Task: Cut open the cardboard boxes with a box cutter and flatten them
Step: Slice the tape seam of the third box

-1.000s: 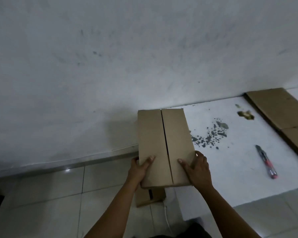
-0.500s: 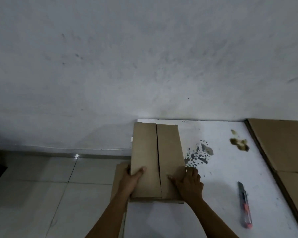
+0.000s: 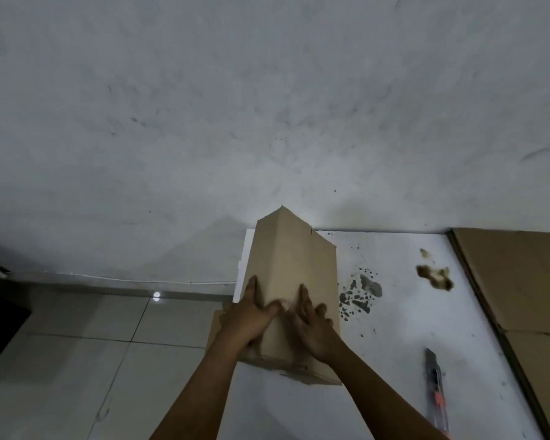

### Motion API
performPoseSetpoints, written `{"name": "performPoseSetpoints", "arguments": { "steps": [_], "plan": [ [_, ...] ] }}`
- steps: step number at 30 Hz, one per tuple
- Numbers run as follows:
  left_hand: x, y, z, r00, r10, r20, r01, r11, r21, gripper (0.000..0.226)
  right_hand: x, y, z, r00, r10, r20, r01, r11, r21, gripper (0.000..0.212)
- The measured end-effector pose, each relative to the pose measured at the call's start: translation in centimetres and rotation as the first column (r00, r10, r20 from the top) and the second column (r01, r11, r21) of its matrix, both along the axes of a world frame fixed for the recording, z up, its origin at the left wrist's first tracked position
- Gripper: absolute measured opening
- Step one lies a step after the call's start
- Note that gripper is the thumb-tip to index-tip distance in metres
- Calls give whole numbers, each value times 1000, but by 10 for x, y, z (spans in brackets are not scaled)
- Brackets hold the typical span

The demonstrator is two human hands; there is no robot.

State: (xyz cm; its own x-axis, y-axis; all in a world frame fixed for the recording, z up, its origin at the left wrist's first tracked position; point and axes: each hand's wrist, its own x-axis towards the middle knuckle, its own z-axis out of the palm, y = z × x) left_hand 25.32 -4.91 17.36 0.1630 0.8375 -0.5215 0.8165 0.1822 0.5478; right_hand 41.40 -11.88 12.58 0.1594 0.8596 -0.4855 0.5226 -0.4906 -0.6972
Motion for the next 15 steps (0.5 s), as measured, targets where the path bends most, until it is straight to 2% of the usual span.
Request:
{"name": "performPoseSetpoints", "arguments": {
  "steps": [2,4,5,7,9,10,12,15],
  "plan": [
    [3,-1,10,998,-46,38,45,999,13,102,5,1,2,994,-72,-80,73,997,4,100],
    [5,-3,18,994,-35,107,29,998,59,93,14,-2,6,961,-141,-236,151,988,27,96],
    [4,-3,21,986,7,169,-19,997,70,96,19,-5,9,915,-186,-357,199,980,-1,91],
    [6,-4,25,951,72,299,-87,996,34,96,29,-11,5,722,-304,-622,265,951,-157,89],
    [15,-8,26,935,31,354,-35,999,6,80,38,-19,4,497,-380,-780,269,922,-277,95],
    [22,-11,24,932,4,363,-9,1000,12,74,42,-22,5,419,-374,-827,283,920,-273,90],
    [34,-17,21,920,-30,390,9,998,56,65,52,-27,9,330,-354,-875,336,911,-241,73],
    [45,-23,6,911,-94,401,38,989,146,56,72,-35,11,327,-370,-869,382,893,-236,63]
  ]
}}
